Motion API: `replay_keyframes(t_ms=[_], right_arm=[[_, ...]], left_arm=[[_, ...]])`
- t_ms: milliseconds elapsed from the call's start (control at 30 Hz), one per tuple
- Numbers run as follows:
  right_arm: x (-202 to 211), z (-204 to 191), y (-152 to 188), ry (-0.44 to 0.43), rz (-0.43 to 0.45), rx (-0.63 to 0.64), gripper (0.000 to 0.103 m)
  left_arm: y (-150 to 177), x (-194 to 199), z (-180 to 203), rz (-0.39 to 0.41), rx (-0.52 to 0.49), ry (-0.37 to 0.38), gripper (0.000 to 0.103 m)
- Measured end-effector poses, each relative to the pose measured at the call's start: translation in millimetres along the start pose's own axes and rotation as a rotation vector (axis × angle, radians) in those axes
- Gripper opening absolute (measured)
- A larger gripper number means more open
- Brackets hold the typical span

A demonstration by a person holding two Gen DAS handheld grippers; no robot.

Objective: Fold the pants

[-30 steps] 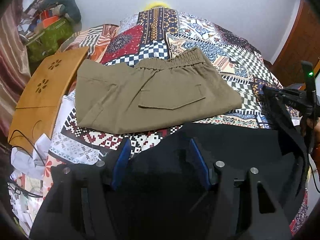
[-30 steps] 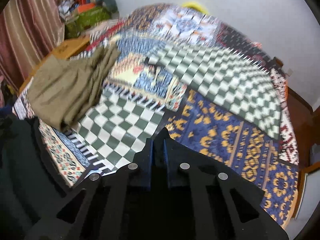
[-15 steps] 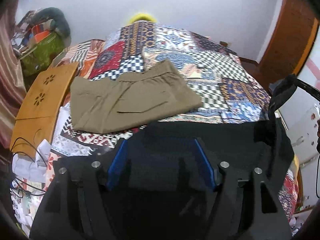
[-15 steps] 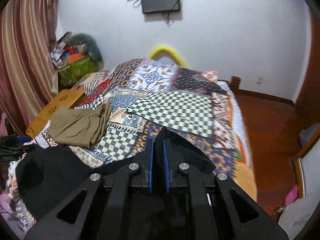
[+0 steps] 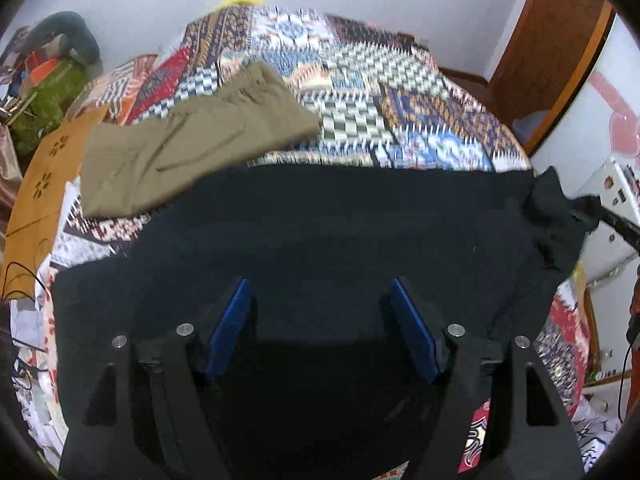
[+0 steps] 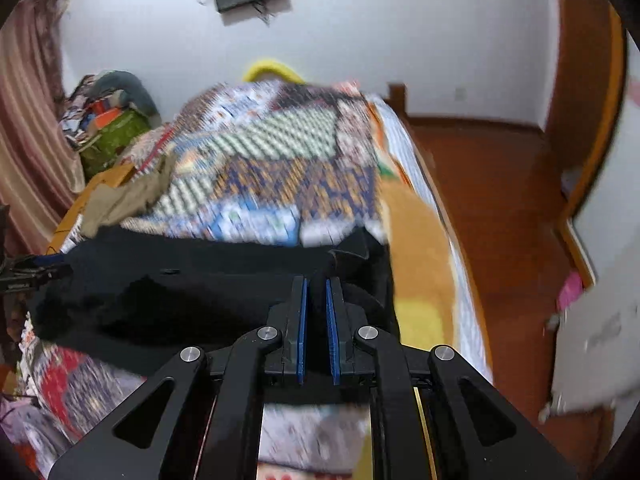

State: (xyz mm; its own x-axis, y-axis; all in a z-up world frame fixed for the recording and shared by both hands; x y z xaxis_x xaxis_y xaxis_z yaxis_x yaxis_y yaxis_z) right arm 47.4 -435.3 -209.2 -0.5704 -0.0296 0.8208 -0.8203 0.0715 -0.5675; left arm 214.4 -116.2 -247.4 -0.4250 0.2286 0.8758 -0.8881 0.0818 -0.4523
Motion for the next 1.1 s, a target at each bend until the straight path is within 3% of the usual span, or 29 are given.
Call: replay_keyframes(t_ms=[133, 300, 433, 533, 567, 833, 1100], right_arm=[[-17, 7, 35, -0.005, -0.081, -0.045, 0.008], [-28, 9, 57, -0.015, -0.146, -0.071, 0.009], [-16, 17, 43, -0.020, -0.109, -0.099, 0.018], [-7, 21, 31, 0.002, -0.052, -0.088, 0.039], [-6, 22, 23, 0.009, -0.030, -0.076, 0.041], [-48, 40, -15, 0.028, -0.006, -0.060, 0.041], [-103, 63, -23, 0.022, -0.085, -0.085, 0.041]], left_arm=[[12, -15, 2, -0.040, 0.006, -0.017, 0.072], [14, -15, 4, -0.029, 0.000, -0.039, 0.072], [9, -8, 2, -0.019, -0.001, -0.044, 0.072], [0, 3, 3, 0.026, -0.013, -0.066, 0.072], [-4, 8, 3, 0.043, -0.014, -0.070, 0.072], [-25, 15, -3, 0.112, -0.021, -0.120, 0.079], [-28, -12, -18, 0.046, 0.043, -0.124, 0.079]])
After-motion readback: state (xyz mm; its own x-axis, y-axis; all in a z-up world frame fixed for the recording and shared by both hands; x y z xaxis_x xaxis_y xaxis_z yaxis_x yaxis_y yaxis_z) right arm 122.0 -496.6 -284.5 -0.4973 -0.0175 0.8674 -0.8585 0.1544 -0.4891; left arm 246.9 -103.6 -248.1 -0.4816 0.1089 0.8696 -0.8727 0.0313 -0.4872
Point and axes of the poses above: each gripper's, at about its wrist camera, not at the fingertips, and x roughly against the way its jaws point, z to its right, y to its underside, the point moved 1 cm from there along -x, roughly the way its jaws point, and after that the axes turned 11 degrees about x, right-handed, at the moved point
